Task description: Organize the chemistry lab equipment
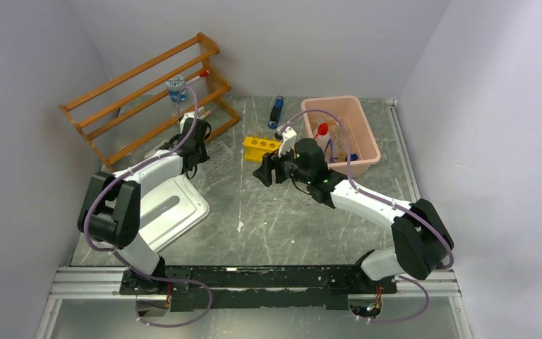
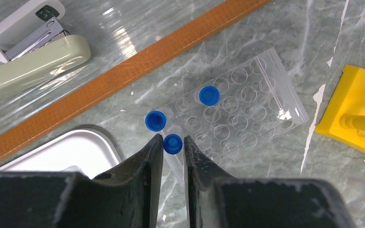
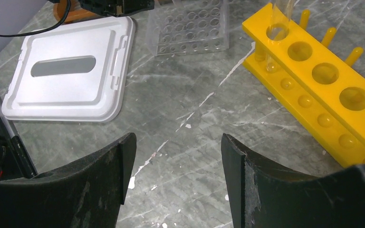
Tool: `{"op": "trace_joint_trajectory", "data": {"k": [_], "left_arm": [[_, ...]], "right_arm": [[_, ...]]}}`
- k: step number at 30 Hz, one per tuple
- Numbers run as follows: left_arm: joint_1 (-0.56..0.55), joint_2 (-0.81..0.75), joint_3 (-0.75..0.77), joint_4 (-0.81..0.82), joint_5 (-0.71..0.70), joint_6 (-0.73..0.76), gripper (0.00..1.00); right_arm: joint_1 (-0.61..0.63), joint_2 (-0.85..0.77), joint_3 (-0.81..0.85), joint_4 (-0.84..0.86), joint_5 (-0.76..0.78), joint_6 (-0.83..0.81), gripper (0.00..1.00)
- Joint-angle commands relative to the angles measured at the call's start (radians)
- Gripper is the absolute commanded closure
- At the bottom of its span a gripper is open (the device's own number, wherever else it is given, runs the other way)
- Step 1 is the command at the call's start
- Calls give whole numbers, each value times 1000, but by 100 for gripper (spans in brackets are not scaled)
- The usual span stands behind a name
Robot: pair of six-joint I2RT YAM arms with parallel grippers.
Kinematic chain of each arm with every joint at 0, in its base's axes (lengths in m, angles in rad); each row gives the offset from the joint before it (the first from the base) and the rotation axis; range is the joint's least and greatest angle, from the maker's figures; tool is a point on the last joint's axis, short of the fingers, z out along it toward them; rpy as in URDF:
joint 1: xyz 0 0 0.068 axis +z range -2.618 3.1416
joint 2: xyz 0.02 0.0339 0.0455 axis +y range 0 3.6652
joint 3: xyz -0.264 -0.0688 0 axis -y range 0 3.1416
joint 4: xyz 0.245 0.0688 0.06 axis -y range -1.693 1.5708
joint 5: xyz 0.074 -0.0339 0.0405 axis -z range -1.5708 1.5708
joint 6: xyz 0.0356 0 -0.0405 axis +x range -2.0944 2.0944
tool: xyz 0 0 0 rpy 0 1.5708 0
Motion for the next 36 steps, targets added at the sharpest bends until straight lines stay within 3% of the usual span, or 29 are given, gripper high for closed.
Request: {"op": "trace_joint_trajectory", "data": {"k": [1,10,14,21,30,36], "left_arm": [[16,3,9,8,14,-14,70],[18,-47,45,-35,23,-19,38],[18,-122,83,-87,31,-8,29],[18,-319,88,-176,87,17,27],[18,-598,81,-324,100,-1,31],[18,-718,123,-473,121,7,31]], "right_arm": [[-2,15,37,13,0,-5,31],[-2,26,55,12,-6,-6,31],[-1,25,61,9,-4,0,31],[41,77,121,-85,54,69,38],[327,298,326,-259,362,204,39],[408,481,510,-375,508,302,39]]}}
